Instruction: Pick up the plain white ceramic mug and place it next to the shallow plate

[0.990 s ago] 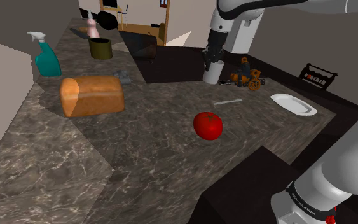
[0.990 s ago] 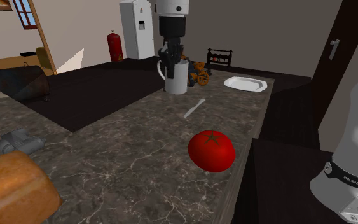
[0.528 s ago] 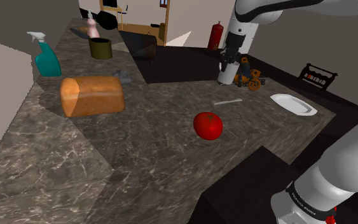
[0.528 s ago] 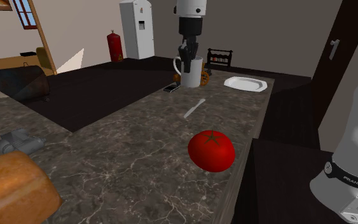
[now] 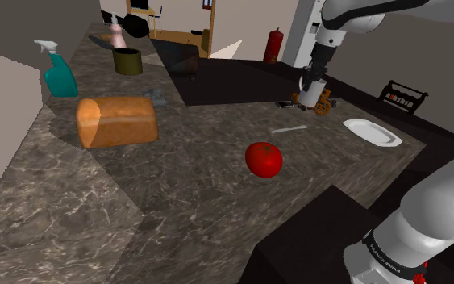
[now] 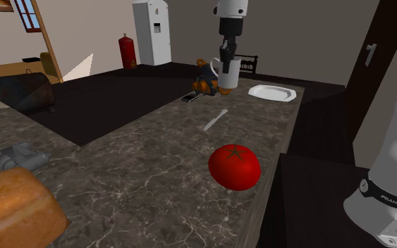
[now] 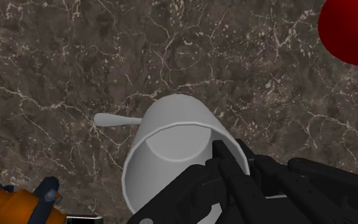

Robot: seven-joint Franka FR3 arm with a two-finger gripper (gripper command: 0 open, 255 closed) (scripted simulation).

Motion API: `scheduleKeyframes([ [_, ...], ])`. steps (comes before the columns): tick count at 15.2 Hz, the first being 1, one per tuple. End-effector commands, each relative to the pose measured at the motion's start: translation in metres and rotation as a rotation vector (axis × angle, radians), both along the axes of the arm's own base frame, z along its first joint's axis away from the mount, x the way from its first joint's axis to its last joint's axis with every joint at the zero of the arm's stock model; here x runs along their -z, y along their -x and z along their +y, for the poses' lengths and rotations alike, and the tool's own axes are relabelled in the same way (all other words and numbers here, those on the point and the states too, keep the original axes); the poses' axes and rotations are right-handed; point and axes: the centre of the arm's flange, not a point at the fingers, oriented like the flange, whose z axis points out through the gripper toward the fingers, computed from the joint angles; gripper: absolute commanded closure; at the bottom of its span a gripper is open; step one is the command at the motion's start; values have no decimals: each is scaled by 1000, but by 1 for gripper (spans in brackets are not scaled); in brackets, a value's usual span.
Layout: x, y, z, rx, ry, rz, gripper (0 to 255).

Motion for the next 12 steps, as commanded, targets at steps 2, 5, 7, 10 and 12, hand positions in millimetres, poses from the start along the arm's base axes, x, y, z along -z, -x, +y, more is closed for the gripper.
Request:
scheduleKeyframes([
  [2,1,17,-38,-2,0,0,255],
  [5,1,32,-75,-2,0,0,255],
  [7,1,42,-99,-2,0,0,255],
  [10,1,57,-136,-2,0,0,255],
  [12,0,67,-160,-2,0,0,255],
])
